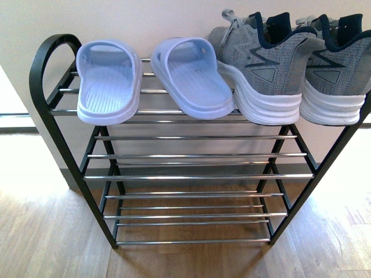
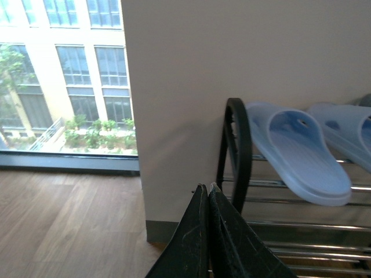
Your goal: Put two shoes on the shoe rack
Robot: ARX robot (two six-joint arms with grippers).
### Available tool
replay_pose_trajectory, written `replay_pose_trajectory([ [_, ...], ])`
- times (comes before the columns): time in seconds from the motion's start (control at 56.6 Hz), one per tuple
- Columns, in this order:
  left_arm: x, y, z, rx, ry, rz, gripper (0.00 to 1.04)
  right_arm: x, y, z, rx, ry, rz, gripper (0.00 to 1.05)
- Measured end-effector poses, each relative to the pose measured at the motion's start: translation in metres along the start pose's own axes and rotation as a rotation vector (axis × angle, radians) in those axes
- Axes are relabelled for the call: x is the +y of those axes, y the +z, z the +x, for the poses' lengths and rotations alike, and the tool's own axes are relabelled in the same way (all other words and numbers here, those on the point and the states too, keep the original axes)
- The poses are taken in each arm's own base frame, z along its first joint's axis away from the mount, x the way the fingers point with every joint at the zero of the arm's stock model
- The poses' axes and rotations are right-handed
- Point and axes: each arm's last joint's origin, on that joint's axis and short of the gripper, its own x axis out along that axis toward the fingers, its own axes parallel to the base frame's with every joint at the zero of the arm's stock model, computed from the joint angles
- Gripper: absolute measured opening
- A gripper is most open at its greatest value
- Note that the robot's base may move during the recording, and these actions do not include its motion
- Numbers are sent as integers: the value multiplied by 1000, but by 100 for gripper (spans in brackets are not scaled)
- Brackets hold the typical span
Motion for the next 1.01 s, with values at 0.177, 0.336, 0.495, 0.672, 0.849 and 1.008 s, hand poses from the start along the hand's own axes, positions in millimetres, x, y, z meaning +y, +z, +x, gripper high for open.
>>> replay_pose_trajectory([
  [0.177,0,-8,-8,-16,-5,0,1,0,0,0,0,1,0,96],
  [0.336,0,-8,-12,-21,-6,0,1,0,0,0,0,1,0,96],
  [0.495,0,-8,-15,-20,-6,0,1,0,0,0,0,1,0,96],
  [0.672,0,-9,-18,-19,-6,0,1,0,0,0,0,1,0,96],
  [0.849,0,-10,-22,-15,-6,1,1,0,0,0,0,1,0,96],
  [1.008,1,-12,-31,-6,-6,0,1,0,0,0,0,0,0,96],
])
